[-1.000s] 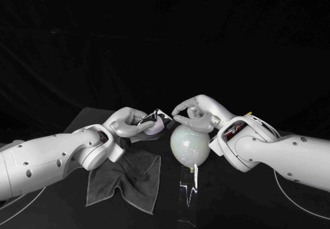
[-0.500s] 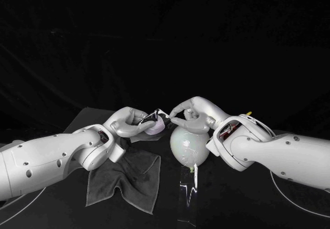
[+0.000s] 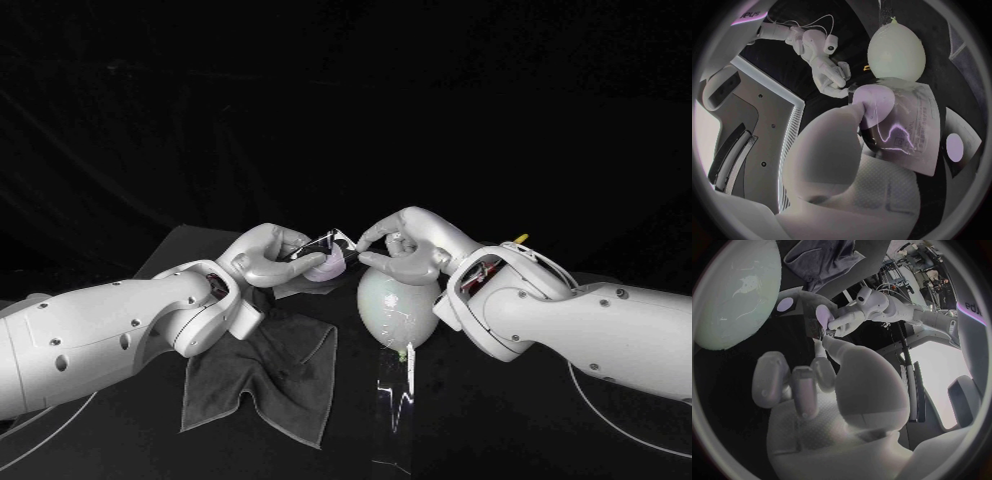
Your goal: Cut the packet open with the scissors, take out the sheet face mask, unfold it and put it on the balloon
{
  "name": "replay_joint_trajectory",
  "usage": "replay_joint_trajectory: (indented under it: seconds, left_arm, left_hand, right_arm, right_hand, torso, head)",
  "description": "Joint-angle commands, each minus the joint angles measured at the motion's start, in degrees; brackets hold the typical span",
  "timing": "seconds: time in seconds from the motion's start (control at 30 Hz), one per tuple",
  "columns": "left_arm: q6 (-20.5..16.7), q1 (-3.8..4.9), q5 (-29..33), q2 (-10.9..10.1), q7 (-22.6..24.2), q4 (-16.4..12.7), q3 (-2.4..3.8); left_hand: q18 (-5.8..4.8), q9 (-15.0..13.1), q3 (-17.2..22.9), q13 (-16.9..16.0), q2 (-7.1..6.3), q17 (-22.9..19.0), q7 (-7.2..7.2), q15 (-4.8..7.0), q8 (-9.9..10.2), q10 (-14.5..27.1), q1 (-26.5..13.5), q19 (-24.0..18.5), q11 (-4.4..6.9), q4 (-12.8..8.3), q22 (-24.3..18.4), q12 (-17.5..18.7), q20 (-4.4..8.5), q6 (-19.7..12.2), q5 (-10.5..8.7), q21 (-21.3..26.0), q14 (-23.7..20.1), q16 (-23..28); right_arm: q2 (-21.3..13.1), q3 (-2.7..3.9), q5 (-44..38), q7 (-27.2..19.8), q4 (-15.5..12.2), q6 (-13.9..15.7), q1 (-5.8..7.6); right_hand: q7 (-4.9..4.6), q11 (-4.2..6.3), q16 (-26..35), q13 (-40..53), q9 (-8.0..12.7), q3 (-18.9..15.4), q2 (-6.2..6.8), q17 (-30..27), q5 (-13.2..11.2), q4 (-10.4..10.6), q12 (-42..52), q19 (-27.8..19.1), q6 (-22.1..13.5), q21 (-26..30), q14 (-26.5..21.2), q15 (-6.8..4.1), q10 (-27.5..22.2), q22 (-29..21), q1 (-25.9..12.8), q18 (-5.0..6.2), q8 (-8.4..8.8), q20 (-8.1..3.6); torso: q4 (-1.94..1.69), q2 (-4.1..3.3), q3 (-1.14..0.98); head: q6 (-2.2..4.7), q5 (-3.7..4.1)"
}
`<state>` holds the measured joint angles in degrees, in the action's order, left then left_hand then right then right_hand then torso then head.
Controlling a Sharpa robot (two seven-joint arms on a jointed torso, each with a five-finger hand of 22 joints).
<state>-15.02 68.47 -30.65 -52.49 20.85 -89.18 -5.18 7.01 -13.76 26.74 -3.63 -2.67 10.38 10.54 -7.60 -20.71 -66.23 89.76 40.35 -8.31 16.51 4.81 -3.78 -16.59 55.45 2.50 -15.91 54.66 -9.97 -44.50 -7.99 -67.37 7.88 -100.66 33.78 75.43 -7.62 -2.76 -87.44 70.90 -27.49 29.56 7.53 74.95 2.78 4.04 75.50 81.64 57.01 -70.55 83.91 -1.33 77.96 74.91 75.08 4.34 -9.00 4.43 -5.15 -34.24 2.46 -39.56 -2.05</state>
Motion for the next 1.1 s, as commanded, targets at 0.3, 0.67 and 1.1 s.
replay_joint_trajectory:
  seconds: [0.3,0.67,1.1]
  left_arm:
    - [0.3,0.12,0.4,0.0,1.6,-0.4,0.1]
    - [0.8,0.12,-0.1,0.0,2.2,-0.7,0.11]
    - [1.3,0.12,-0.7,0.0,2.4,-1.3,0.12]
  left_hand:
    - [-0.1,-0.1,0.4,0.1,0.34,0.1,0.04,-0.12,-0.4,0.5,-0.1,0.3,-0.08,0.0,-0.1,0.3,0.05,-0.4,0.21,0.2,-0.3,0.3]
    - [-0.11,-0.1,0.5,0.1,0.38,0.1,0.03,-0.13,-0.4,0.5,0.0,0.3,-0.08,-0.1,-0.1,0.3,0.04,-0.5,0.21,0.2,-0.3,0.3]
    - [-0.13,-0.1,0.6,0.1,0.42,0.1,0.02,-0.13,-0.4,0.5,0.0,0.3,-0.08,-0.1,-0.1,0.3,0.03,-0.5,0.21,0.2,-0.4,0.3]
  right_arm:
    - [-0.1,-0.03,-1.7,1.3,0.3,-1.5,-0.09]
    - [0.4,-0.04,-2.2,2.3,0.5,-2.2,-0.11]
    - [1.2,-0.05,-2.2,2.9,0.8,-3.4,-0.14]
  right_hand:
    - [-0.19,-0.22,-0.3,-0.3,0.1,-0.6,0.88,4.4,0.0,0.2,-0.4,-0.1,-0.3,0.5,4.0,0.26,-0.5,9.7,-0.3,-0.3,0.35,0.44]
    - [-0.71,-0.69,-0.5,-1.0,0.5,-1.7,2.09,5.1,0.0,1.1,-1.2,-0.5,-1.5,1.3,4.1,0.67,-1.4,9.4,-1.7,-0.16,1.08,0.74]
    - [-1.1,-1.13,-0.5,-1.7,0.8,-3.7,3.32,5.1,0.0,2.7,-2.1,-1.1,-2.6,2.4,4.0,1.09,-2.3,9.1,-3.4,0.04,1.71,1.16]
  torso:
    - [-0.08,-0.03,0.04]
    - [-0.06,-0.02,0.01]
    - [-0.06,-0.04,0.05]
  head:
    - [0.15,0.12]
    - [0.13,0.11]
    - [-0.07,0.15]
